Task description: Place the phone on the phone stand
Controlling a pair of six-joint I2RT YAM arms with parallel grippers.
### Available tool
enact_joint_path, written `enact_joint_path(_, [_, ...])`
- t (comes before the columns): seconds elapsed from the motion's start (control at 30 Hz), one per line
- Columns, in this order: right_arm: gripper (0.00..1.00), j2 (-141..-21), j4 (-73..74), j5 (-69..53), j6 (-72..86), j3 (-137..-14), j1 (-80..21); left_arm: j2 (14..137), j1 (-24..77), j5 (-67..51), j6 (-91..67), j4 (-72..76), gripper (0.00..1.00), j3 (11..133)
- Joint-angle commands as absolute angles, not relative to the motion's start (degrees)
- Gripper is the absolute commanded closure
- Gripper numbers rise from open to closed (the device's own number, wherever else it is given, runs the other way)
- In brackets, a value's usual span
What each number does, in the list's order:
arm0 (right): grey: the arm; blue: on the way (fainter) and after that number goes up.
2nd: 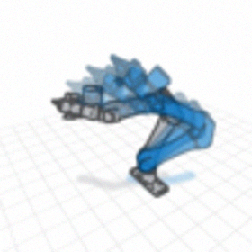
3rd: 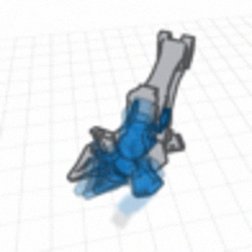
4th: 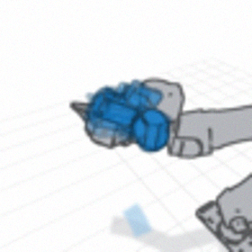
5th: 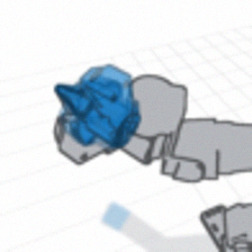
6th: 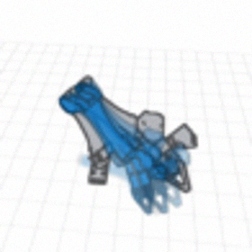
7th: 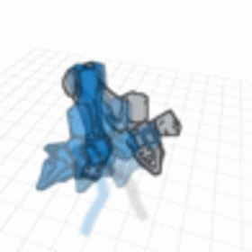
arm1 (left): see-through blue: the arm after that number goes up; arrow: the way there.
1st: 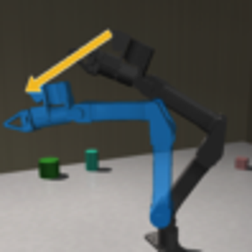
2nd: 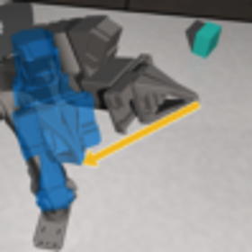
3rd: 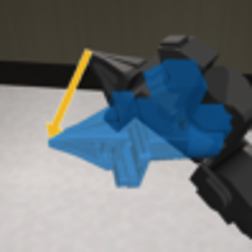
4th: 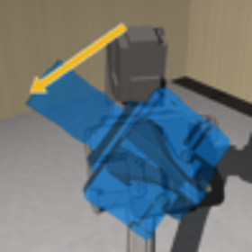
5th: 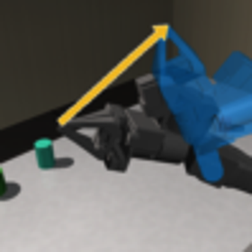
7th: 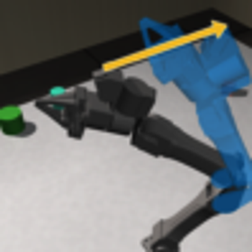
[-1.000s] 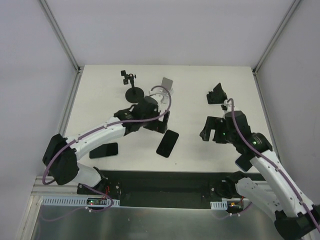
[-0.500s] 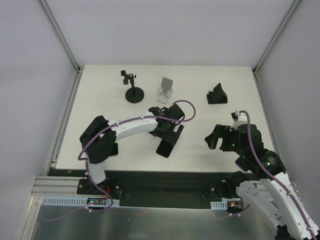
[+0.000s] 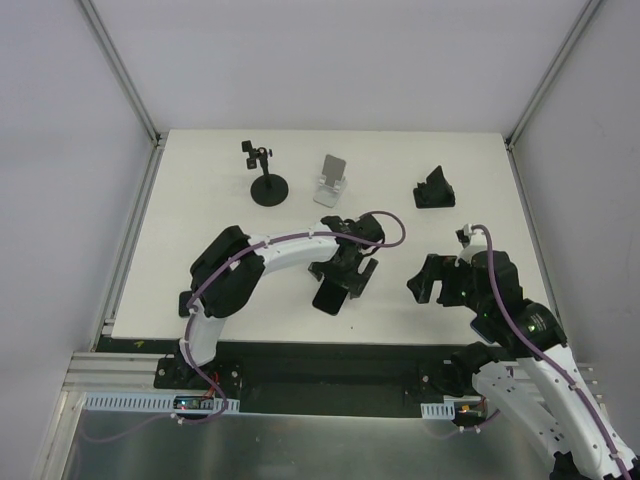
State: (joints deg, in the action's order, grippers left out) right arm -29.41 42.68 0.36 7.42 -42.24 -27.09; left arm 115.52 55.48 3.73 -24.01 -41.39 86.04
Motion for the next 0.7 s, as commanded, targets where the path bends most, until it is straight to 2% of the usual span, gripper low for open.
enact_joint_path(0.0, [0.04,-28.8,40.3,-2.4,6.9,-42.0,-27.2,117.6,56.8,4.4,-25.8,-44.6,0.03,90.3])
enact_joint_path(0.4, [0.04,-28.2,39.8,-2.2,6.6,-41.5,-27.2,119.1,56.7,6.1,-24.7,-46.2,0.01,90.0])
enact_joint_path(0.67, [0.04,-28.3,39.7,-2.1,6.8,-41.3,-27.2,120.2,56.0,0.8,-22.5,-46.0,0.01,89.0])
